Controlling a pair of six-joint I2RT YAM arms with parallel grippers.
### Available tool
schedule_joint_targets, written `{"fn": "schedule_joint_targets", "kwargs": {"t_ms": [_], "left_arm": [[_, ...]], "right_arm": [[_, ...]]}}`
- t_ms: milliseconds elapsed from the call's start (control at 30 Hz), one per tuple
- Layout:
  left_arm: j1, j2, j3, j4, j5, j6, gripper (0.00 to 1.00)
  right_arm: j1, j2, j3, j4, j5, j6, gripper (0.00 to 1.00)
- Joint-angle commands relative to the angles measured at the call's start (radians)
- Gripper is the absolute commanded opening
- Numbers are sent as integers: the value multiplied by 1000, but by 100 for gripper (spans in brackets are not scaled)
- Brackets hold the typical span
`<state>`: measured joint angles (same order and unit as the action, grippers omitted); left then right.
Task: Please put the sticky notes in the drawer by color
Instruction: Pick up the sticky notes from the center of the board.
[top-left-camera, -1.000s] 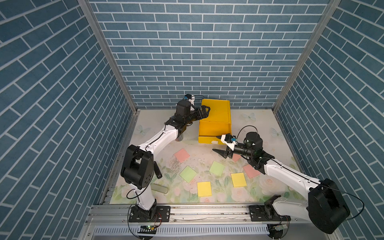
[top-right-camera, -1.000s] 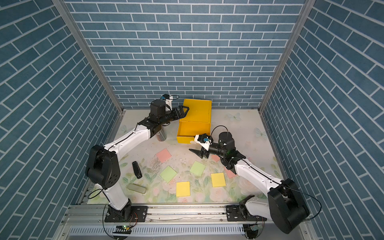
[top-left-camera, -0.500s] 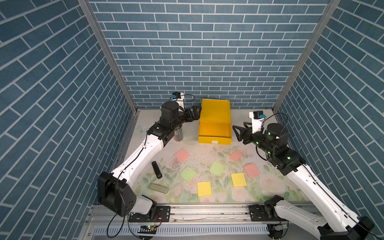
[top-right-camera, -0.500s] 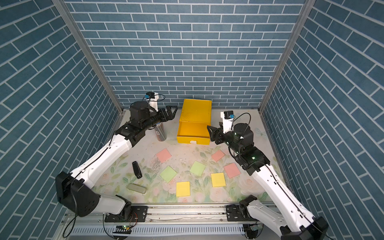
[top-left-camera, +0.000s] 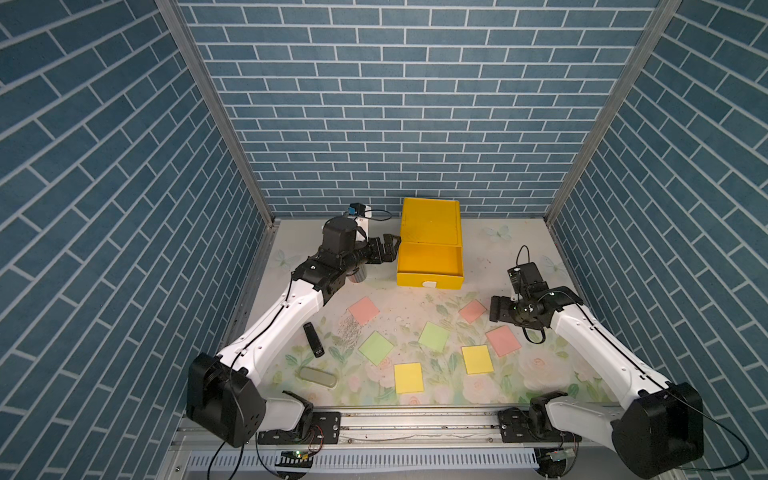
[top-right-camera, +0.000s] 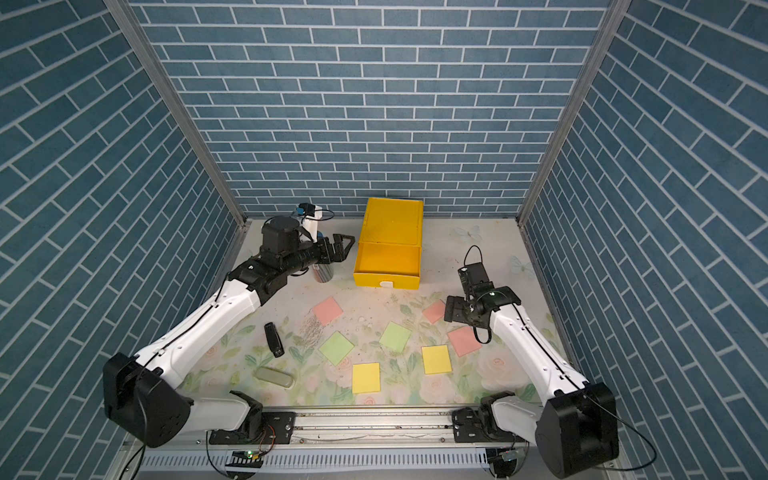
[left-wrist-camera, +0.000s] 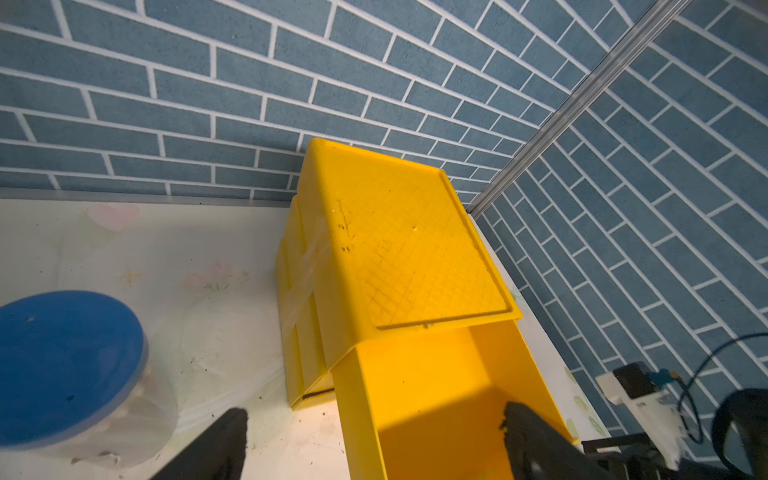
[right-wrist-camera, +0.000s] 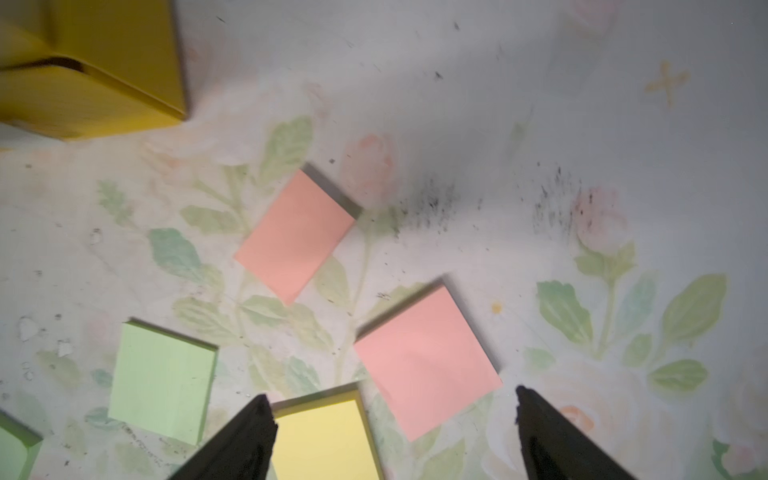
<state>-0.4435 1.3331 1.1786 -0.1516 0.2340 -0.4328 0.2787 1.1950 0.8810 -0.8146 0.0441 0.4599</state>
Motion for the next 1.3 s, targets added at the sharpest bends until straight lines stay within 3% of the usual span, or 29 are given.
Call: {"fn": "schedule_joint_targets", "kwargs": {"t_ms": [0, 167, 600, 800, 1267], "left_arm": [[5, -34, -25, 43, 23, 3, 100], [5, -19, -24, 71, 34, 6, 100], [4, -13, -28, 77, 42, 18, 100], [4, -10, -34, 80, 23, 25, 100], [4, 11, -56, 111, 30, 26, 100]], "right_arm": [[-61, 50, -37, -44, -76, -97, 93], [-115, 92, -85, -19, -160, -204, 100], [-124, 205, -86, 27, -217, -251, 100], [-116, 244, -69, 1, -126, -221, 100], [-23, 307, -57, -6, -77, -207, 100]]}}
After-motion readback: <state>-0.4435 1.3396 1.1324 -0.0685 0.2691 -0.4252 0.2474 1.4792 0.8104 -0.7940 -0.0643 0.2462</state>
